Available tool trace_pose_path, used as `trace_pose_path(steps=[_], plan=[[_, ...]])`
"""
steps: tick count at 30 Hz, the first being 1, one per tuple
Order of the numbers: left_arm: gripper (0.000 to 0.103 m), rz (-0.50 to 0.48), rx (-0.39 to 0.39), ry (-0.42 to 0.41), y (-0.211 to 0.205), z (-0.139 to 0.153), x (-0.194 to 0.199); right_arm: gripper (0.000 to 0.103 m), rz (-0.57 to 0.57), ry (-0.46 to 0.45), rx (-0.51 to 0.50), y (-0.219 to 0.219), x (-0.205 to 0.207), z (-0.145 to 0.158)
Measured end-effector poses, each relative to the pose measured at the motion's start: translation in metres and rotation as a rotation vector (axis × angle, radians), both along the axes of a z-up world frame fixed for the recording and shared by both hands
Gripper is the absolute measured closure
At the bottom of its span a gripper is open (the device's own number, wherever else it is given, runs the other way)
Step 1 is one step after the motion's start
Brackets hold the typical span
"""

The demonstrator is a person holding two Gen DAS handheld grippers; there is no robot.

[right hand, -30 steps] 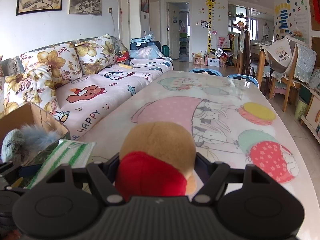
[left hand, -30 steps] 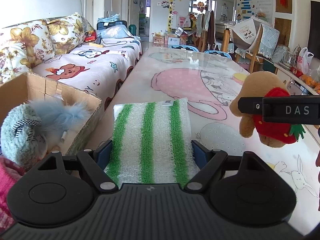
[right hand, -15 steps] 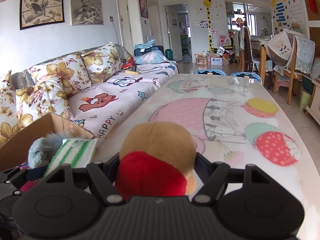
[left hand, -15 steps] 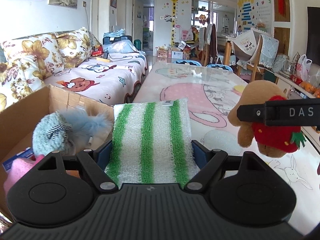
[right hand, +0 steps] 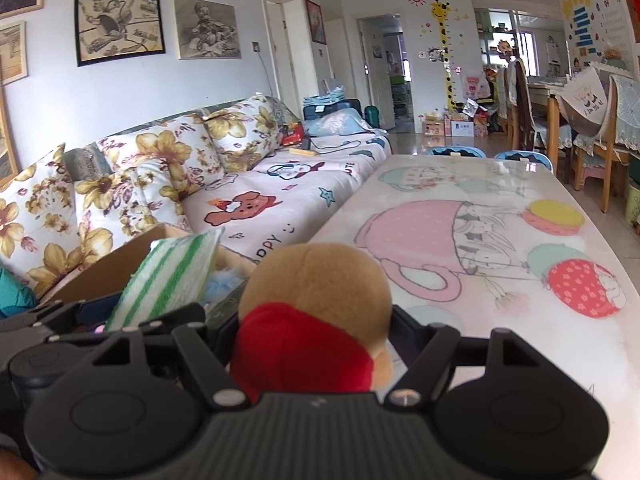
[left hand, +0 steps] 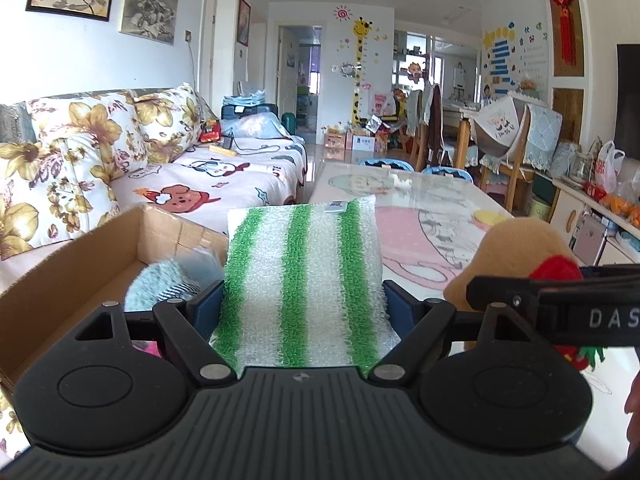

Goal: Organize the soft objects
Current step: 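Lift and carry the cloth and teddy over to the cardboard box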

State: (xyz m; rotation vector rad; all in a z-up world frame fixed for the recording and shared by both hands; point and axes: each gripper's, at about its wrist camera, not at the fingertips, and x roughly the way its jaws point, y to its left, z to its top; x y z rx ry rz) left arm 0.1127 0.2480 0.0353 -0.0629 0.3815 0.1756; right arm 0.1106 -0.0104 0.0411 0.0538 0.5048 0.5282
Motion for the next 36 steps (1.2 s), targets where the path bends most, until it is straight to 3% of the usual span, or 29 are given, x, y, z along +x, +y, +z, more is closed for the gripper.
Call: trace_pose_path(steps=[17,36], plan=[[0.001,0.119,-0.042,-0.001,0.019,0.002,-0.014,0.029,0.108,-0.061,0.009,0.047,0.012,0.029],[0.000,0.291,-0.149,0.132,0.028,-0.005,-0.023,0.028,0.330,-0.002,0.082,0.163,0.080,0.027]])
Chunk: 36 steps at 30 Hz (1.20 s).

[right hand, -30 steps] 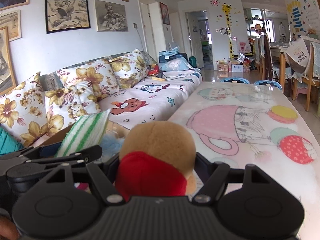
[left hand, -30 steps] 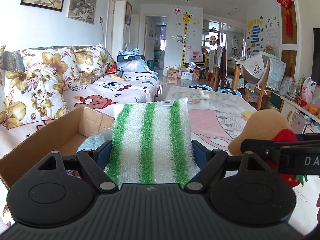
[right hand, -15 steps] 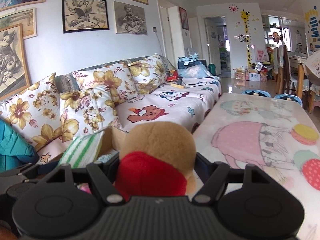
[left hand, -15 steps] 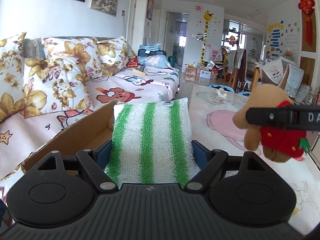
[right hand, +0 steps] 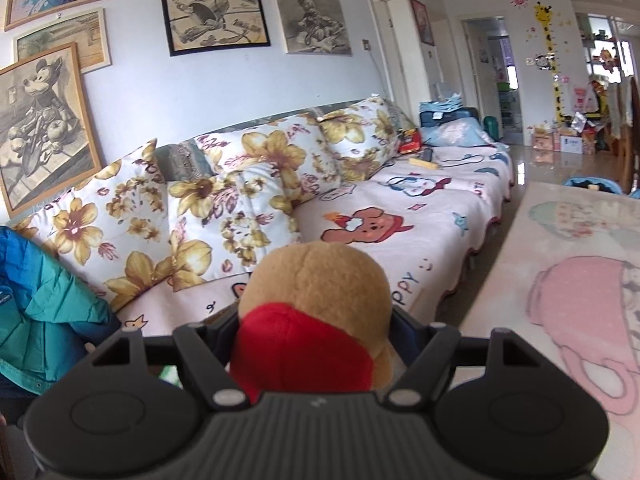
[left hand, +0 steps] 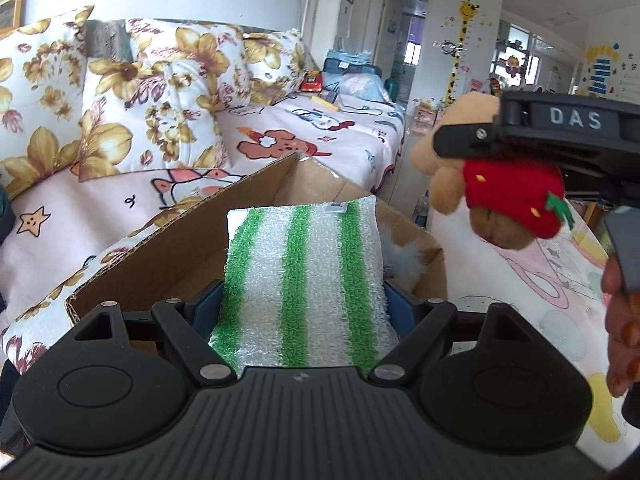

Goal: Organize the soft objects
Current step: 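Lift and carry the cloth and teddy over to the cardboard box, then lower the cloth and teddy into the box and open both grippers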

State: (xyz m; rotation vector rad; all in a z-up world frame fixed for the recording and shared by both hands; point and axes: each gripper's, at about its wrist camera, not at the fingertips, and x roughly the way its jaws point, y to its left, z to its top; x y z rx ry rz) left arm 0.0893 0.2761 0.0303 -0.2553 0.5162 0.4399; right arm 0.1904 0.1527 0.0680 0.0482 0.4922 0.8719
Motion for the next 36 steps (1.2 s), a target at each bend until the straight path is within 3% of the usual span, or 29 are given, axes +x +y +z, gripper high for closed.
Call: trace_pose_path(steps=[18,22,23,27,36], plan=[[0.000,0.008,-0.049,0.088,0.002,-0.003,-0.003,0.028,0.120,0.125,0.018,0.084,0.042,-0.038],[0.000,0.013,-0.044,0.103,0.003,-0.003,-0.004,0.022,0.123,0.152,0.015,0.093,0.047,-0.044],[0.000,0.015,-0.040,0.102,0.004,-0.003,-0.004,0.017,0.120,0.162,0.020,0.092,0.048,-0.045],[0.000,0.015,-0.021,0.108,0.001,-0.002,-0.005,0.015,0.086,0.169,0.051,0.083,0.049,-0.040],[0.000,0.048,0.123,0.087,-0.014,0.005,-0.011,0.007,-0.077,0.035,0.018,0.028,0.023,-0.014]])
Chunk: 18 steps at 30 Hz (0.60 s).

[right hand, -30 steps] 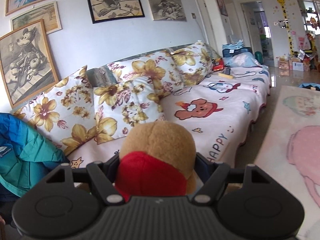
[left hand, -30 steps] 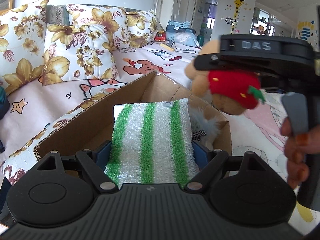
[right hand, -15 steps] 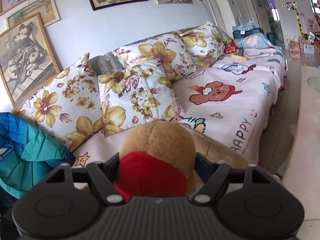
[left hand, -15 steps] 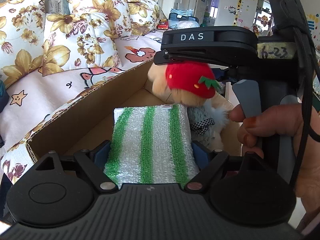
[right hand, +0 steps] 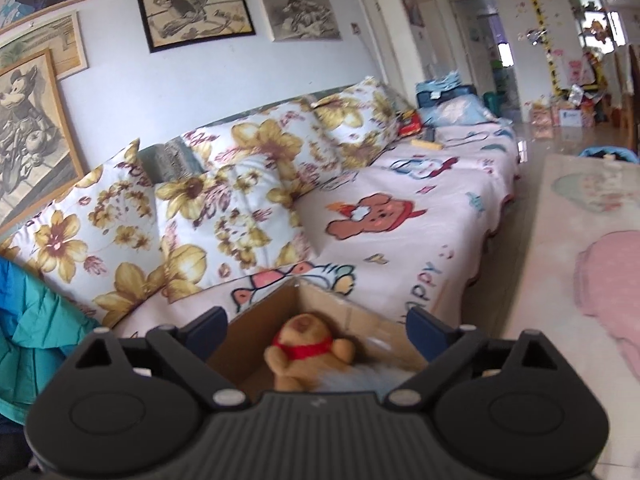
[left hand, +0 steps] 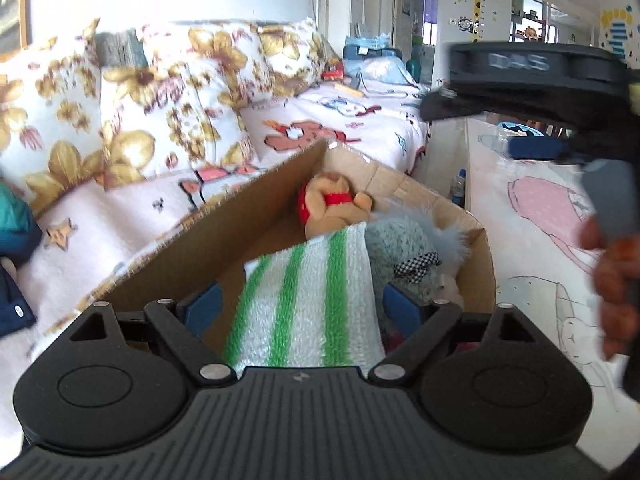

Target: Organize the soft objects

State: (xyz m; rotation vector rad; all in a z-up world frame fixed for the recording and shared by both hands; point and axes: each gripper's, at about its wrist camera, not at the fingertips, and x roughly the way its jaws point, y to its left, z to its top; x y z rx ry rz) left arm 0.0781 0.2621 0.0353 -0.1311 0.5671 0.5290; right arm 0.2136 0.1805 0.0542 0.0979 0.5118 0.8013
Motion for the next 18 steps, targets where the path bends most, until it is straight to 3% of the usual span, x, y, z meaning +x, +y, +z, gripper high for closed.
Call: trace_pose_path(steps=[7,12,18], plan=[[0.000,-0.015,0.050,-0.046,-0.012,0.006,-0.010,0.001,-0.185,-0.120,-0.080,-0.058,-0.040,0.017],[0.000,-0.071,0.047,-0.072,-0.027,0.018,-0.022,0.001,-0.270,-0.098,-0.106,-0.093,-0.066,0.015],[0.000,-0.148,0.160,-0.078,-0.062,0.023,-0.045,0.001,-0.329,-0.071,-0.107,-0.128,-0.106,0.007]])
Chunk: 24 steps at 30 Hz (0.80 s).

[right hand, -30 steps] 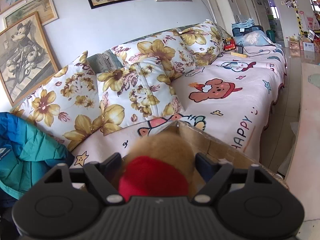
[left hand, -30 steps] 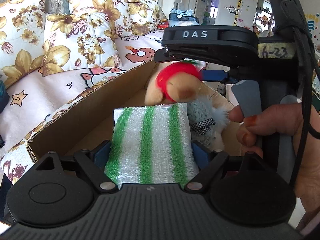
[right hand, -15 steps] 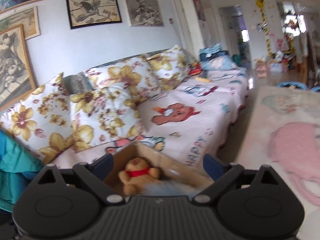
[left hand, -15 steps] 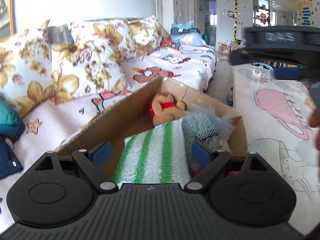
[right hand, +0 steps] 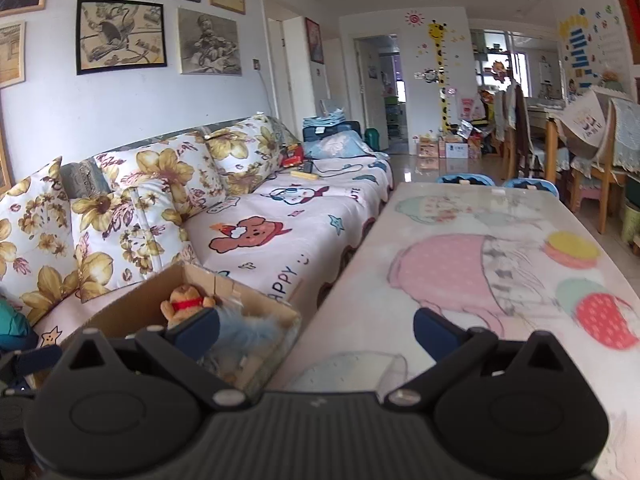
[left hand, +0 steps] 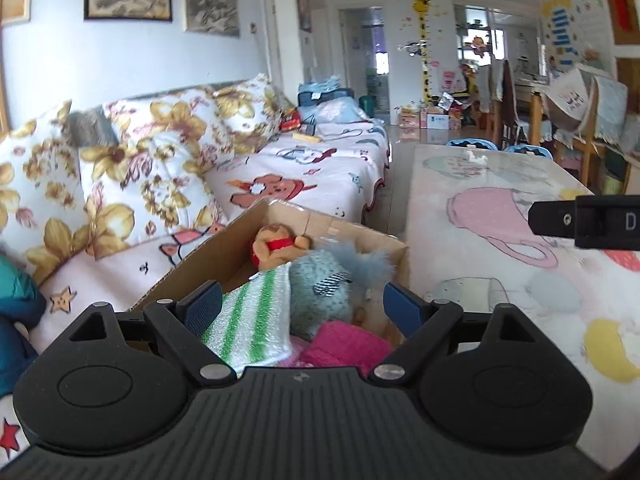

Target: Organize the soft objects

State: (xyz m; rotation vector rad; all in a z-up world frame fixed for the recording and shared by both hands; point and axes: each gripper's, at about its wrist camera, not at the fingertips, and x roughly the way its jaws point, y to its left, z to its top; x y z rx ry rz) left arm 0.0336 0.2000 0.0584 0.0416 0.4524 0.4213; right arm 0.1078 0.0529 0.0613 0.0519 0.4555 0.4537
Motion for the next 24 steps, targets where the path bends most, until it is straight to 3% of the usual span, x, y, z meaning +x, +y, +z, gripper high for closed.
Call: trace_pose_path(steps=[11,24], plan=[[0.000,-0.091,-0.024,0.055,-0.027,0.002,-0.026,0.001,-0.118,-0.031,0.003,-0.051,-0.065,-0.001],[0.000,-0.121,-0.031,0.056,-0.037,0.007,-0.039,0.001,-0.149,-0.115,0.024,-0.067,-0.121,0.006]])
